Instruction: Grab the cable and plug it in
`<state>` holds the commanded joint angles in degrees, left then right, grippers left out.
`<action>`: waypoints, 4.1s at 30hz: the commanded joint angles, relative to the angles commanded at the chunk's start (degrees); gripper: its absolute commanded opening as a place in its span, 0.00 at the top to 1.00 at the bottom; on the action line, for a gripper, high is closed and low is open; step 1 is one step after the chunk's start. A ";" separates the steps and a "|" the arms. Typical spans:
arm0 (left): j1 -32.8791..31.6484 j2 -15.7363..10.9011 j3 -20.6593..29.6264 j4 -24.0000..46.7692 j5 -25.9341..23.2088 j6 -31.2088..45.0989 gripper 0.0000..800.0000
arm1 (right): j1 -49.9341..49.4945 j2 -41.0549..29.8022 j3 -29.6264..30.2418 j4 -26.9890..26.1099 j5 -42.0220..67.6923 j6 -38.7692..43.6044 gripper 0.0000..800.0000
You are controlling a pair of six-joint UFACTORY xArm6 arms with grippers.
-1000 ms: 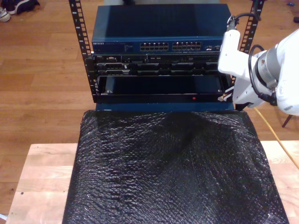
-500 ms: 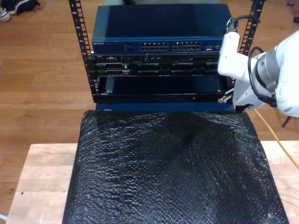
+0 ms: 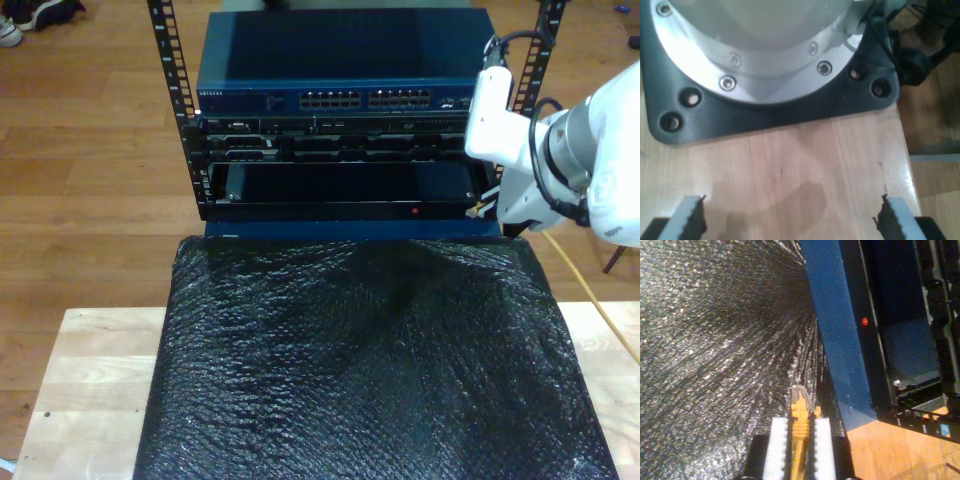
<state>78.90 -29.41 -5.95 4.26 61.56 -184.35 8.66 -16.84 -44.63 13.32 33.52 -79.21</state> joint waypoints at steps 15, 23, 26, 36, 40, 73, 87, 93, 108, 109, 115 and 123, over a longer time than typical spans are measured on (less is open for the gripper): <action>0.00 0.09 -0.18 0.00 0.18 0.00 0.00 | 5.63 2.90 4.31 -13.27 -17.49 0.35 1.00; 0.00 0.18 -0.18 0.00 0.18 0.00 0.00 | 5.71 5.45 6.51 -16.70 -29.80 0.18 1.00; 0.00 0.18 -0.18 0.00 0.18 0.00 0.00 | 5.45 6.24 6.68 -16.97 -33.67 0.09 1.00; 0.00 0.18 -0.18 0.00 0.18 0.00 0.00 | 3.52 8.09 6.59 -17.58 -43.34 -0.26 1.00; 0.00 0.18 -0.18 0.00 0.18 0.00 0.00 | 3.60 8.62 6.77 -19.16 -47.56 -0.35 1.00; 0.00 0.18 -0.18 0.00 0.18 0.00 0.00 | 4.13 15.74 6.86 -19.52 -64.62 -7.03 1.00; 0.00 0.09 -0.18 0.00 0.18 0.00 0.00 | 5.36 19.16 5.19 -20.57 -72.26 -7.91 1.00; 0.00 0.18 -0.18 0.00 0.18 0.00 0.00 | 5.36 19.87 5.89 -20.57 -72.53 -7.56 1.00; 0.00 0.18 -0.18 0.00 0.18 0.00 0.00 | 2.99 27.08 0.62 -19.87 -79.21 -7.30 1.00; 0.00 0.18 -0.18 0.00 0.18 0.00 0.00 | 2.90 27.08 0.44 -19.69 -79.30 -7.03 1.00; 0.00 0.18 -0.18 0.00 0.18 0.00 0.00 | 2.90 27.96 0.53 -19.69 -82.37 -4.04 1.00; 0.00 0.18 -0.18 0.00 0.18 0.00 0.00 | 2.81 32.35 -0.18 -19.96 -94.24 -4.22 1.00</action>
<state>78.90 -29.23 -6.12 4.26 61.74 -184.35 11.47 15.52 -44.80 -6.64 -60.73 -83.43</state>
